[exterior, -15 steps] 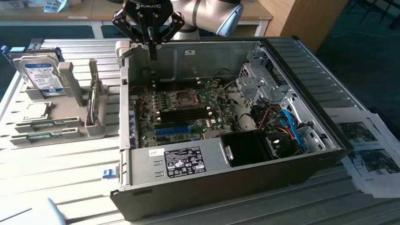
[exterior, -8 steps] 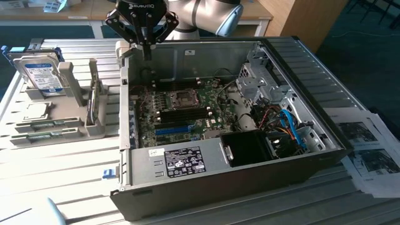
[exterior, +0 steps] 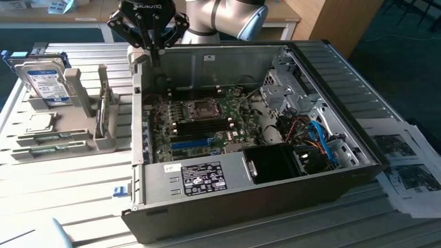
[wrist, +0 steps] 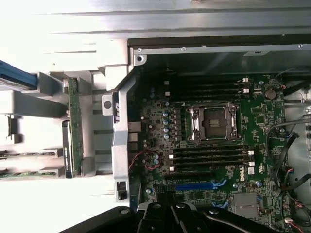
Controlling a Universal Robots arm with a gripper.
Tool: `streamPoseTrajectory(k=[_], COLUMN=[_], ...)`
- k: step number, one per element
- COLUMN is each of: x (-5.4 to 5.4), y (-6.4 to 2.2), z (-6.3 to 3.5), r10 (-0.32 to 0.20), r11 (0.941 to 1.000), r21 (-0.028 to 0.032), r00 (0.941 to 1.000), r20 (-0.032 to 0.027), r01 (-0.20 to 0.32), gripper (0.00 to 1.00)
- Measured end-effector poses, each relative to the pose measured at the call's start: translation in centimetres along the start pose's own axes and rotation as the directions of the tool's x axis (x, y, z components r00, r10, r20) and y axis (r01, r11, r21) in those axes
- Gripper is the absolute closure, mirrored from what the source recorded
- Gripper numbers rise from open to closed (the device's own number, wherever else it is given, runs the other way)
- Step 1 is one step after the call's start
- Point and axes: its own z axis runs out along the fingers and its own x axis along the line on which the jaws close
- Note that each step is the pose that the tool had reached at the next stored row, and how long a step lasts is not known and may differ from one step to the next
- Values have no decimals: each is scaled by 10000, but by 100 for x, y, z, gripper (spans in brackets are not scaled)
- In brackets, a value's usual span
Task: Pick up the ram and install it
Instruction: 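Reach for the ram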
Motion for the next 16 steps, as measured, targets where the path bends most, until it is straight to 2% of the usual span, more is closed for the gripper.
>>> streamPoseTrajectory(k=[16], x=[274], y=[-21], z=[-7], r10=[0], r11=[10000], r21=[0], r00=[10000], r20=[0], r01=[0], gripper=[90])
